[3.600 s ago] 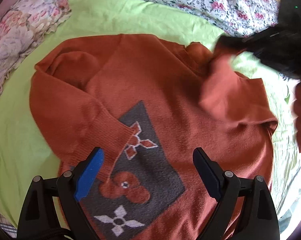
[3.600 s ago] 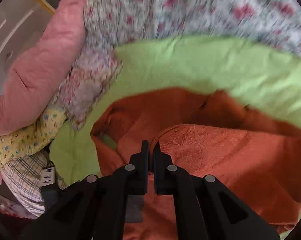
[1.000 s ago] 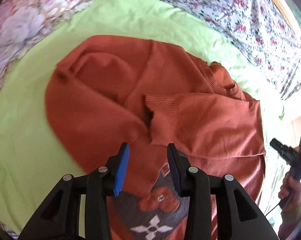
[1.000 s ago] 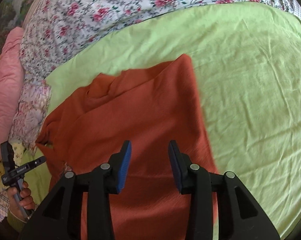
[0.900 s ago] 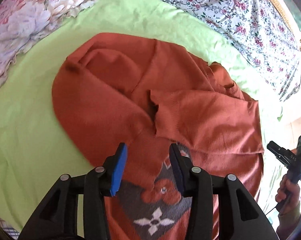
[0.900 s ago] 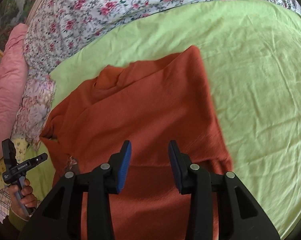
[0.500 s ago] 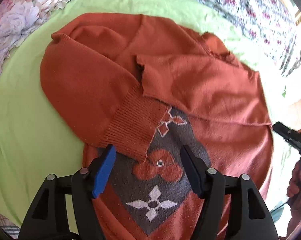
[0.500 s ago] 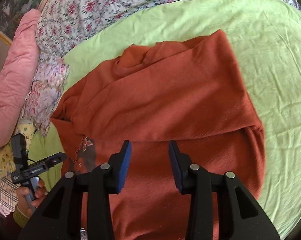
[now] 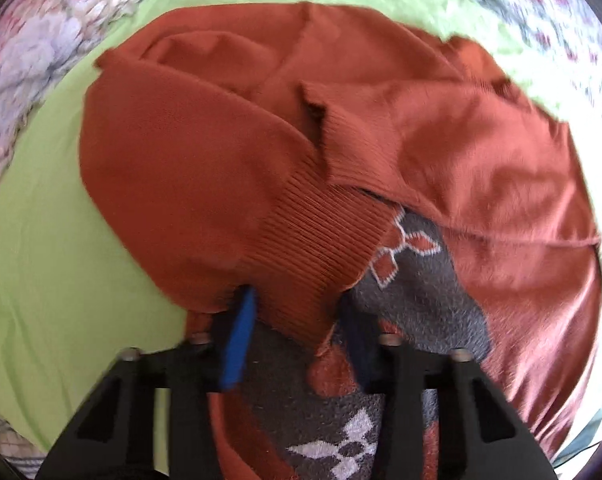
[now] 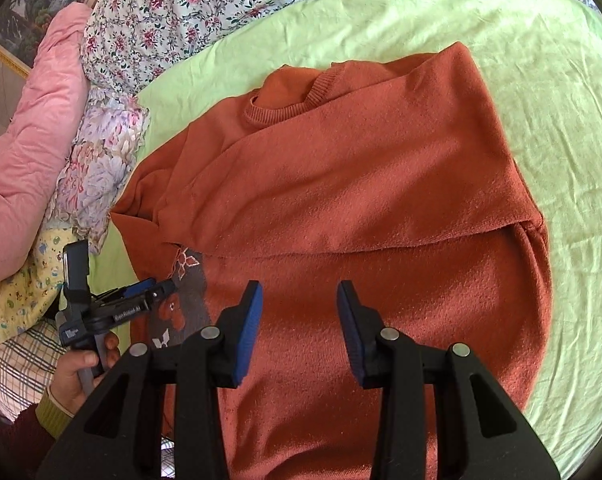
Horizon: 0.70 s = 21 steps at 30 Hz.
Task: Fold small clothes
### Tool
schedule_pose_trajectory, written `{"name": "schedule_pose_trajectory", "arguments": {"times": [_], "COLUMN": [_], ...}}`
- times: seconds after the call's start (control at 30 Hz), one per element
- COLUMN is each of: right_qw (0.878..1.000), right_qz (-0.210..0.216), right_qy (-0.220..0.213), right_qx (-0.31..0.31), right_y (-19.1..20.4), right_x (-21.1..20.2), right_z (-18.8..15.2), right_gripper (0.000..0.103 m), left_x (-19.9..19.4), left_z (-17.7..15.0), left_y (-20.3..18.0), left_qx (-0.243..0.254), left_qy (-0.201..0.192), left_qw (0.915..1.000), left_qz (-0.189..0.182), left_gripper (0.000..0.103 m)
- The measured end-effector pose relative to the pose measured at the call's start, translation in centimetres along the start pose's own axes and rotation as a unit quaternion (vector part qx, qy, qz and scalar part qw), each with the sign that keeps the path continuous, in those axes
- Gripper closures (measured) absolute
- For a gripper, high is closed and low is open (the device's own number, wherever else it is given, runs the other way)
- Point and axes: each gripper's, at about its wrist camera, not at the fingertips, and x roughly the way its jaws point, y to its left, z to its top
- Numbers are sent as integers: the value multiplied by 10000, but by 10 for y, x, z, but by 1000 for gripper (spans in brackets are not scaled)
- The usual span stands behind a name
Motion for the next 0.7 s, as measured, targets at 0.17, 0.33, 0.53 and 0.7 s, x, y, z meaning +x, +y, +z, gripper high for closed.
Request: {"name": "schedule_pose_trajectory", "arguments": {"times": [0.17,0.33,0.53,0.7], "right_qw": [10000,10000,9999,9993], "right_qz": [-8,-7,69,-44], "right_qy": [0,-4,-80,-277], "right_qx": [15,59,78,266], "right_y": [-2,-7,-13,-30], "right_x": [-1,-1,-4,-15], "right_z": [0,2,5,6], "right_gripper": [63,63,63,63], "left_x": [-36,-96,-144,-141], "left_z": [0,14,47,73], "left_y": [25,24,-10,-73], "left_qx": [-535,-625,-413,1], "left_qy": [-465,-1182,-1669,-1690], "left_qw": [9962,9877,9771,9728], "left_qz": [-500,-811,-1252,-1583], "left_gripper": [94,94,94,94]}}
